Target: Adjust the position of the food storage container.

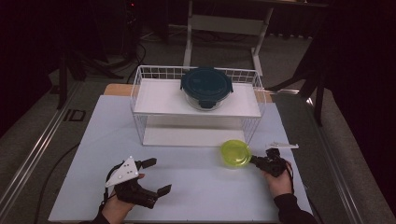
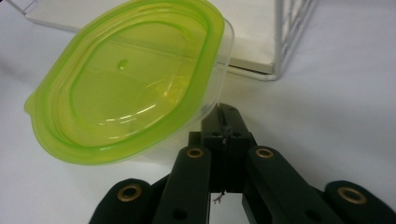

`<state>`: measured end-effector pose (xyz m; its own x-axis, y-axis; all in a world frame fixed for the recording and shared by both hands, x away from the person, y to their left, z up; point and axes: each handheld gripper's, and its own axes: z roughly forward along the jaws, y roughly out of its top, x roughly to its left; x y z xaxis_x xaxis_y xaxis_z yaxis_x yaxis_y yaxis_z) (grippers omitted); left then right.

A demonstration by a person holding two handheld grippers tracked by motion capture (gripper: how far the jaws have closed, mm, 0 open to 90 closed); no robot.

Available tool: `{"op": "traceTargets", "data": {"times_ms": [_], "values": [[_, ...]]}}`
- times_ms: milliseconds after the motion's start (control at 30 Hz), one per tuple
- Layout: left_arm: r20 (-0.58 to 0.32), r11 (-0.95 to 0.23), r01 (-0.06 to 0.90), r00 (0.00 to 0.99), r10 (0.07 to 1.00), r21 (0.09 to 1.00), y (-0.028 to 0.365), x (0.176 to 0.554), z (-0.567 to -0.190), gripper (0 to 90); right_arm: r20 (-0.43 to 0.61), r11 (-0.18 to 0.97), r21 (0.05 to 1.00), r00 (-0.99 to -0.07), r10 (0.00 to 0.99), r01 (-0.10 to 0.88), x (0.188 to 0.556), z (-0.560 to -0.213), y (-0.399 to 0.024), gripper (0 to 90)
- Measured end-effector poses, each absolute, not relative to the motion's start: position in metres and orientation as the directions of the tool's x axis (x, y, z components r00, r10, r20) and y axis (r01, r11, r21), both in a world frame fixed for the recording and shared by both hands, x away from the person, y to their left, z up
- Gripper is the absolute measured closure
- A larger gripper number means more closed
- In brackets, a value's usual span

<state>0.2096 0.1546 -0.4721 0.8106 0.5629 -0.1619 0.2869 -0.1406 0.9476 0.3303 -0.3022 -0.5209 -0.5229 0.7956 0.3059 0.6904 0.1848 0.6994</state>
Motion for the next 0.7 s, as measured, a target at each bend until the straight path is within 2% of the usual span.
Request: {"op": "traceTargets", "data": {"times_ms": [400,700], "values": [[-0.155,-0.147,0.281,0.815,0.558,0.948,0.153,0.209,-0.472,0.0,0.327,0.228,0.694,-0.581,0.745,0.683,0.329,-0.523,-0.275,90.0],[-0.155,-0.145,0.281,0.814,0.559,0.949,0.154,0.209,-0.472,0.0,0.308,0.236,0.69,-0.573,0.76,0.684,0.336,-0.522,-0.272,90.0]]}}
